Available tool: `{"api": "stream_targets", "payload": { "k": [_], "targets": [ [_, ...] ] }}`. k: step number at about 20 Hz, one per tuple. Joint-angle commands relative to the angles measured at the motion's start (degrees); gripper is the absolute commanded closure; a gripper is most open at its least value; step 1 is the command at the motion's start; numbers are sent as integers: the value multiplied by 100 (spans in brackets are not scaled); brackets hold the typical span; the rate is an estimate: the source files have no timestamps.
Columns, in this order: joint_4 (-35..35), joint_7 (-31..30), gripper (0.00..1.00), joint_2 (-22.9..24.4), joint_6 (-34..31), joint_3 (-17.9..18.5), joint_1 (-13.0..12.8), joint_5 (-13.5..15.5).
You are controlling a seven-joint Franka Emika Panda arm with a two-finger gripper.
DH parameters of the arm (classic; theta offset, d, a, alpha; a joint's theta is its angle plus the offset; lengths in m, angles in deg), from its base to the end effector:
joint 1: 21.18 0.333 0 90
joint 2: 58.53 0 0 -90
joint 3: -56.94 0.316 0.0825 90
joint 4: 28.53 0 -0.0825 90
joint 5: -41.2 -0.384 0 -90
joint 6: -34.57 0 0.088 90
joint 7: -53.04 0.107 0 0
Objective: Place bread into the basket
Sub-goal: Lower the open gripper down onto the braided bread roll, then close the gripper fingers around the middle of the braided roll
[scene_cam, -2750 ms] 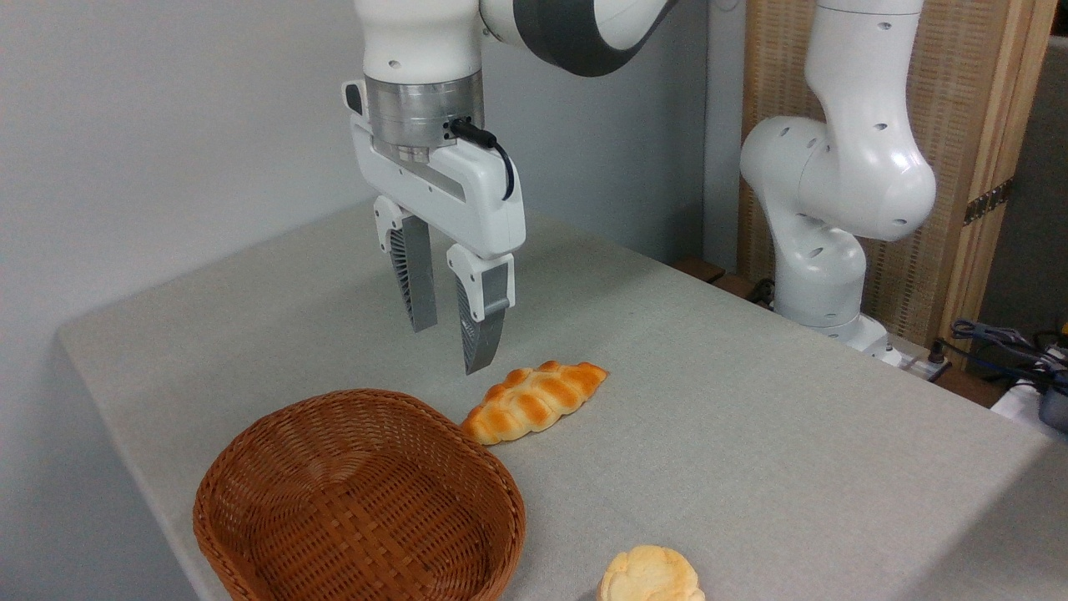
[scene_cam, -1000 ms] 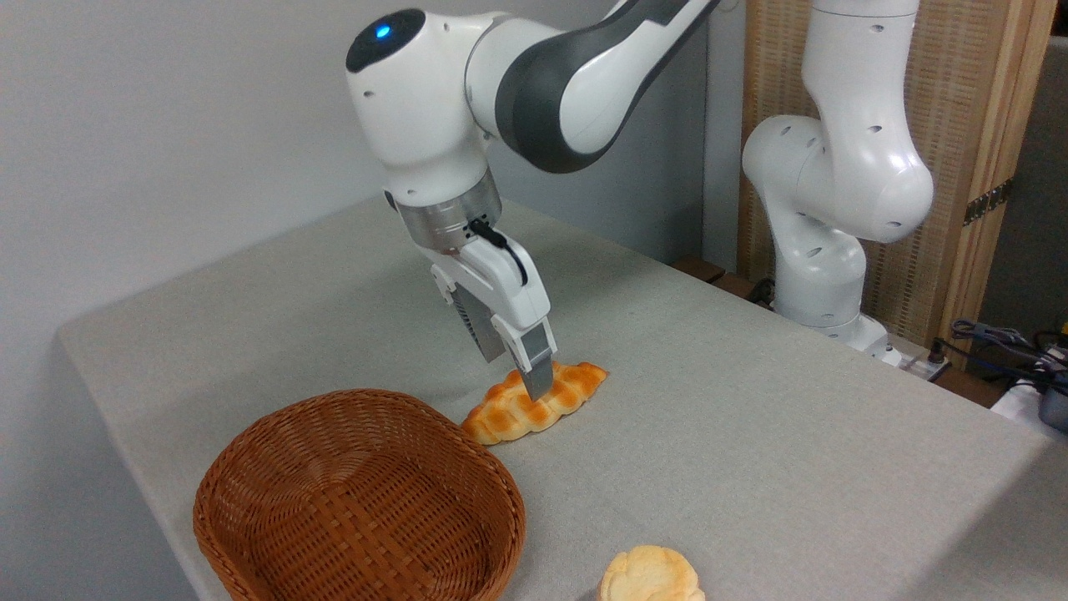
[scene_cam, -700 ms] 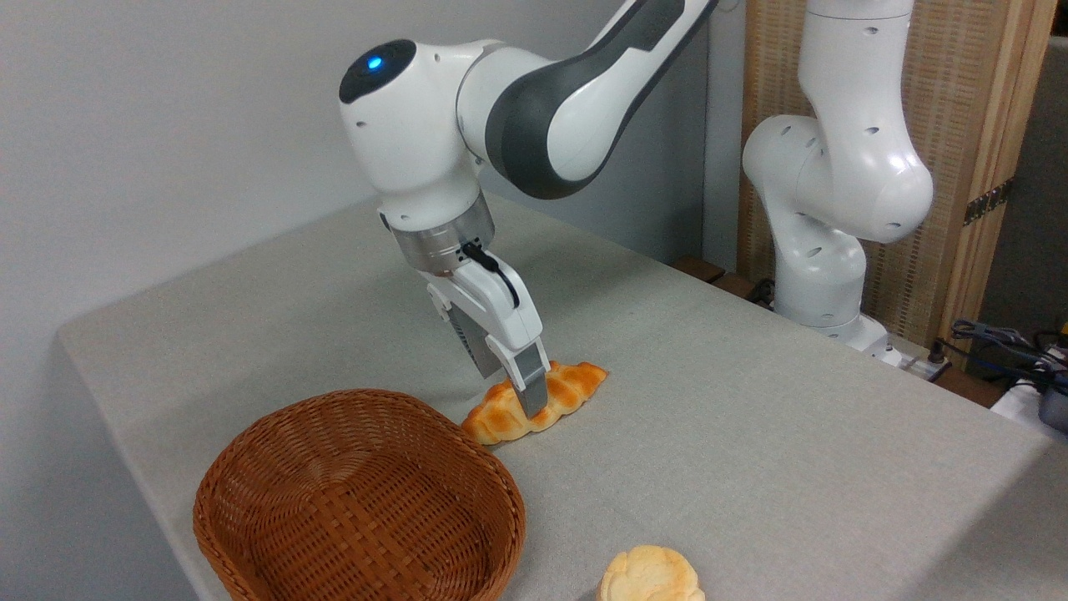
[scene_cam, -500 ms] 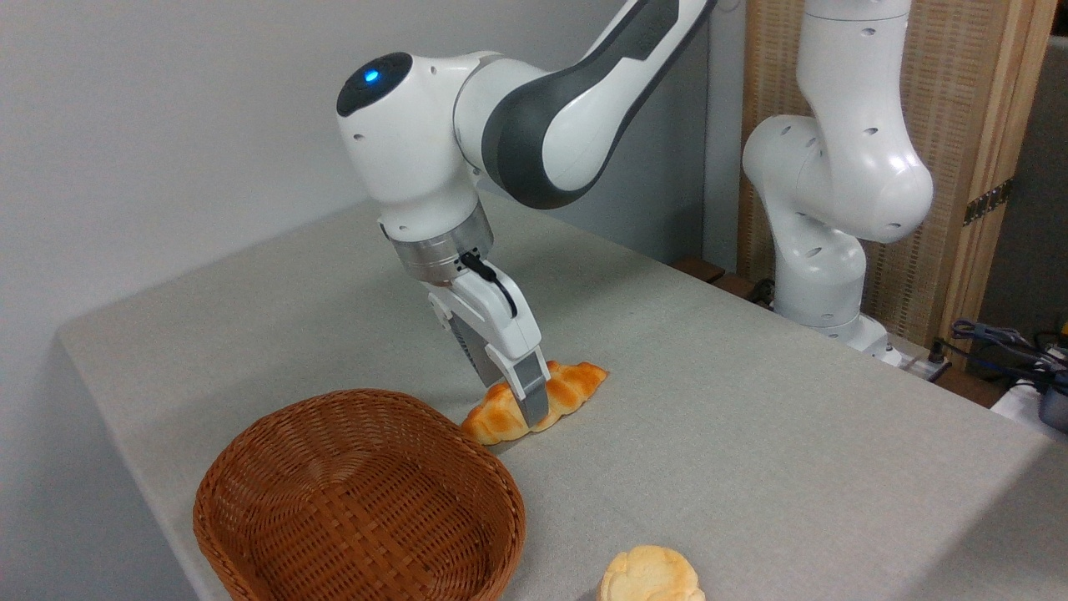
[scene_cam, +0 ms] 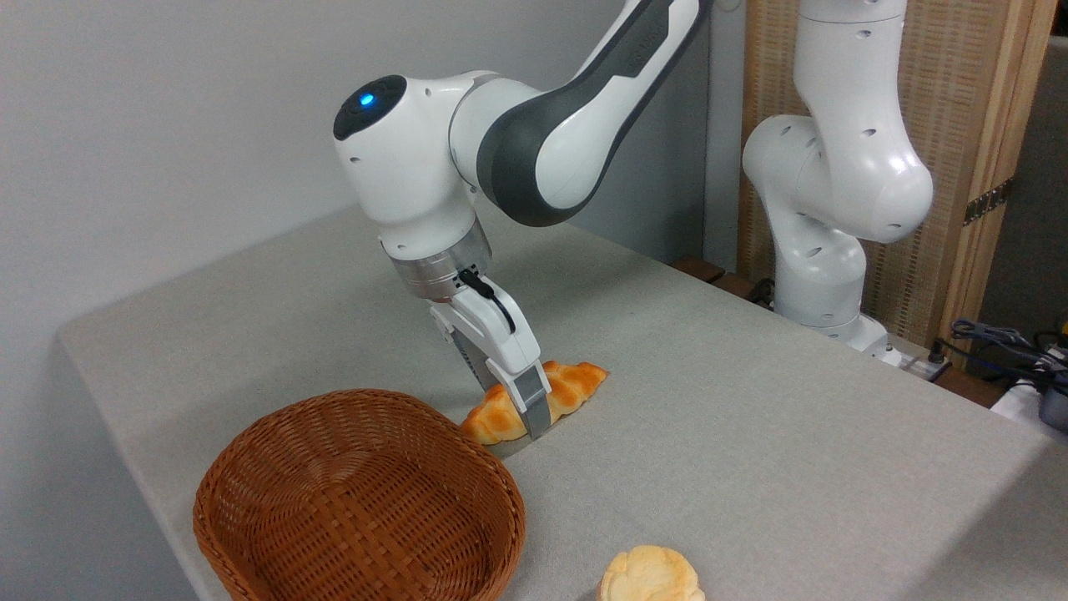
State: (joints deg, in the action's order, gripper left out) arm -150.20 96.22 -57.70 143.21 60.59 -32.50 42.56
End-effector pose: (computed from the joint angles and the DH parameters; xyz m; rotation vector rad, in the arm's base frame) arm 0.5085 -0.0702 0.4010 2.7526 -1.2919 -0.2990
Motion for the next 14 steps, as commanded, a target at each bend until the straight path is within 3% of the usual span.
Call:
{"api": "stream_targets", "payload": {
  "k": [1, 3, 5, 14],
  "targets": [
    [-15, 103, 16, 31, 61, 31, -19, -75],
    [-15, 103, 39, 31, 61, 31, -19, -75],
    [-7, 112, 49, 31, 61, 31, -19, -75],
    [-7, 112, 48, 31, 52, 31, -28, -75]
  ]
}}
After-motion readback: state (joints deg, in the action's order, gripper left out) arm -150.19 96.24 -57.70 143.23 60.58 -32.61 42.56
